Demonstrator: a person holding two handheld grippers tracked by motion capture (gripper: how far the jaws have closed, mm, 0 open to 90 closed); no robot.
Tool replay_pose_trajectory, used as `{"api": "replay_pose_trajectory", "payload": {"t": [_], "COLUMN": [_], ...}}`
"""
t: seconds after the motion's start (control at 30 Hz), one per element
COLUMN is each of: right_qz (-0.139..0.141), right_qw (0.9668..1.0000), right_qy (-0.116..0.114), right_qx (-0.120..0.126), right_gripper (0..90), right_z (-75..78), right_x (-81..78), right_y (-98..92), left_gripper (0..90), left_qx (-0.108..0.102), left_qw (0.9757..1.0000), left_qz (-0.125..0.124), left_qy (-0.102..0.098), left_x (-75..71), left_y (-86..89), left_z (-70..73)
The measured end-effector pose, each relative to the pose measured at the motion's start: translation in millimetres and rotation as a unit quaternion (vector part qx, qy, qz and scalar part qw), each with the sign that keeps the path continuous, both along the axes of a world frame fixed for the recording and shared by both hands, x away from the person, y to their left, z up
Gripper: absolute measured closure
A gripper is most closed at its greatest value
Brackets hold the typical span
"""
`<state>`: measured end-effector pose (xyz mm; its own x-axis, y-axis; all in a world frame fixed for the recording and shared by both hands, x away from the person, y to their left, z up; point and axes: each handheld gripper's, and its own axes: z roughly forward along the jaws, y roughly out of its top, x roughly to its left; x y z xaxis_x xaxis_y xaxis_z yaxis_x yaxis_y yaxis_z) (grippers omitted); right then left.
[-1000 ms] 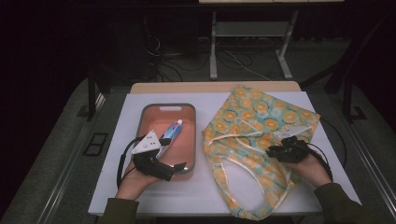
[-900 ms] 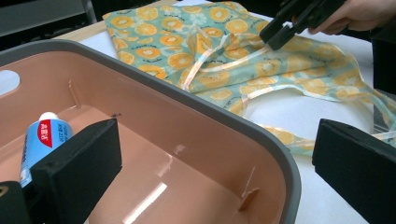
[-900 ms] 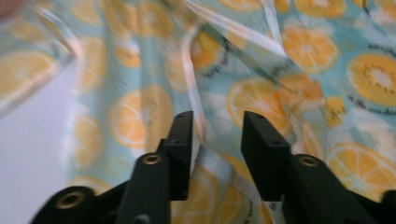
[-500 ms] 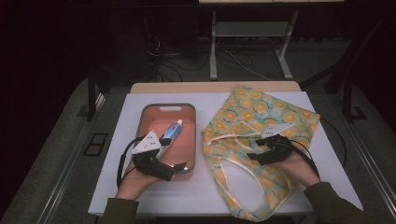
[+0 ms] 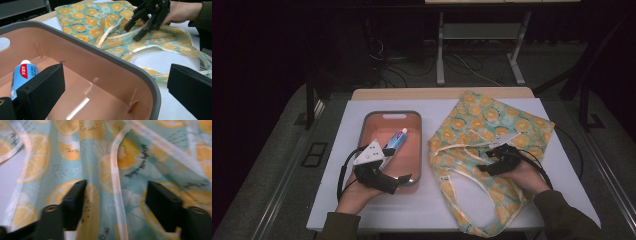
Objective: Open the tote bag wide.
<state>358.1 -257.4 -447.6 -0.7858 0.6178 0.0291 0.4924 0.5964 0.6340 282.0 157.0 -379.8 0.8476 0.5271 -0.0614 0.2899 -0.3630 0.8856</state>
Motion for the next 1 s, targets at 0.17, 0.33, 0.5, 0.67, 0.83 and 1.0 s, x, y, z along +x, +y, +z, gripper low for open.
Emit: {"api": "replay_pose_trajectory", "payload": {"t": [0.17, 0.33, 0.5, 0.67, 0.83, 1.0], "right_qz": [-0.013, -0.016, -0.012, -0.010, -0.009, -0.024], "right_qw": [0.9998, 0.9997, 0.9997, 0.9990, 0.9980, 0.9958], "right_qy": [-0.005, -0.003, 0.000, -0.003, -0.019, -0.034], "right_qx": [0.011, 0.018, 0.022, 0.043, 0.060, 0.081], "right_gripper": [63.0, 84.6, 89.1, 89.1, 89.1, 89.1], "right_z": [-0.1, -0.5, 0.1, 9.5, 26.4, 43.3], "right_x": [5.6, 8.3, 7.0, 4.1, -1.8, -0.5], "right_y": [-8.3, -11.2, -10.8, -12.0, -10.2, -15.4], "left_gripper": [0.0, 0.0, 0.0, 0.0, 0.0, 0.0], "left_qx": [0.000, 0.001, 0.000, -0.002, -0.002, -0.002], "left_qw": [1.0000, 1.0000, 1.0000, 1.0000, 1.0000, 1.0000], "left_qz": [0.000, -0.001, -0.002, -0.004, -0.004, -0.004], "left_qy": [0.000, 0.000, 0.000, 0.001, 0.001, 0.001], "left_x": [0.2, 0.2, 0.3, 0.5, 0.3, 0.6], "left_y": [0.1, 0.0, 0.2, 0.8, 0.6, 0.8], "left_z": [-0.1, -0.2, -0.1, 0.0, 0.1, 0.1]}}
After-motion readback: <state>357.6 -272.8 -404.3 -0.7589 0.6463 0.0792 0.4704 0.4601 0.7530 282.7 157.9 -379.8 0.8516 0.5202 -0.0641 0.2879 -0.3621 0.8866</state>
